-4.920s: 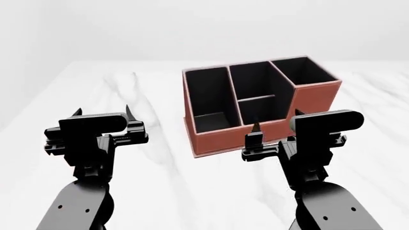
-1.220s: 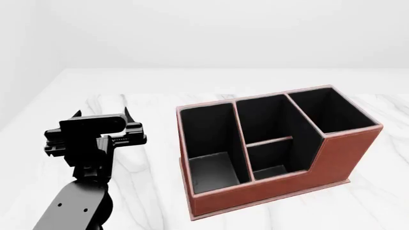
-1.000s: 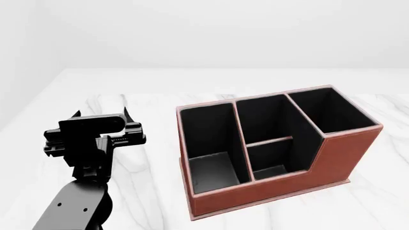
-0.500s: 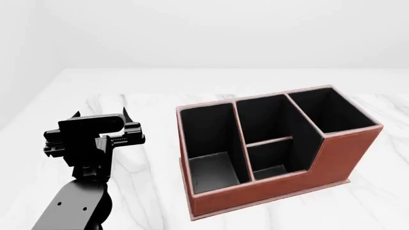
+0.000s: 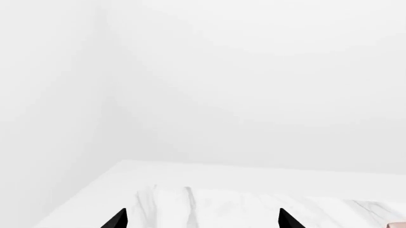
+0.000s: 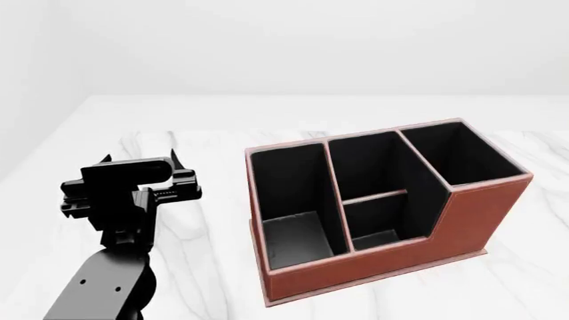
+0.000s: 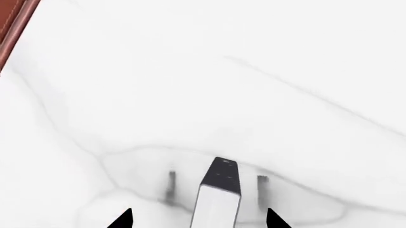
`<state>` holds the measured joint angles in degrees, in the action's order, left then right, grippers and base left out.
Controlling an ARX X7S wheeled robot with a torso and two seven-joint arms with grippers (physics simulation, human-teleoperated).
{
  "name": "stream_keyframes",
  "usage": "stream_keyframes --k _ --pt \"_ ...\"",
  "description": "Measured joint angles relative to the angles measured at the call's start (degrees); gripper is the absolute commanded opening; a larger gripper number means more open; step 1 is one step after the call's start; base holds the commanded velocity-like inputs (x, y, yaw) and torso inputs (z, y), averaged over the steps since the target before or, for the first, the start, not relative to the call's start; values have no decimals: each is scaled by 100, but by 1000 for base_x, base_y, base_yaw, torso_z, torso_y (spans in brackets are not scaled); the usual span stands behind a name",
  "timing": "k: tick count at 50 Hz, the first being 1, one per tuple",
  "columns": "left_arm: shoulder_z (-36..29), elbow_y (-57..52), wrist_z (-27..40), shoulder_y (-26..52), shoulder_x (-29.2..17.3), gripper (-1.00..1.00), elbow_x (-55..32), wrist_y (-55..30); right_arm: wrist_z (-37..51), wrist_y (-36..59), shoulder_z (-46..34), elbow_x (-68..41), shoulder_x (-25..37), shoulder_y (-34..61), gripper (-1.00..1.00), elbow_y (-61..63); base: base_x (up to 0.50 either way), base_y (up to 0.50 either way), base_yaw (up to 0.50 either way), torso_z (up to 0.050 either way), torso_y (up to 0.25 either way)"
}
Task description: Pick up the book and place it in the left compartment of the caddy.
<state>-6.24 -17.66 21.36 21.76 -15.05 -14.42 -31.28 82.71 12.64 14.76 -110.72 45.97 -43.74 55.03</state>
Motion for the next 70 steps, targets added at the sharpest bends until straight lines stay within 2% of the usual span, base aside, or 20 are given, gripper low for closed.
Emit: stream_keyframes --k 17,18,21,30,34,38,44,49,57,70 --pt "9 61 29 -7 -25 100 -33 51 -782 630 -257 191 -683 254 100 -946 0 0 0 0 0" --pt "8 64 30 -7 -27 100 -34 54 -852 652 -279 214 -717 262 -100 -1025 0 0 0 0 0" --pt "10 74 36 -5 -35 100 -39 57 -1030 703 -312 292 -796 279 -100 -1199 0 0 0 0 0" --pt "27 80 64 3 -58 100 -53 59 -604 954 -407 637 -830 334 -100 -1133 0 0 0 -2 0" --pt "37 76 75 7 -69 100 -63 57 -479 1073 -508 734 -624 485 -100 -1115 0 0 0 -3 0" --pt "42 69 86 9 -77 100 -73 53 -345 1266 -569 707 -152 956 -100 -1008 0 0 0 0 0" --pt "55 22 107 21 -94 100 -100 12 -138 1741 -967 285 790 2428 -100 -943 0 0 0 0 0" --pt "60 -5 131 37 -107 100 -112 -26 -17 2174 -1512 -300 1231 4006 -100 -1105 0 0 0 0 0" --pt "47 -48 176 79 -124 100 -117 -98 331 2729 -2507 -1451 1511 6500 -100 -1446 0 0 0 0 0" --pt "-17 -4 215 124 -129 100 -98 -105 594 2678 -3781 -2977 1611 9228 -100 -1691 0 0 0 0 0"
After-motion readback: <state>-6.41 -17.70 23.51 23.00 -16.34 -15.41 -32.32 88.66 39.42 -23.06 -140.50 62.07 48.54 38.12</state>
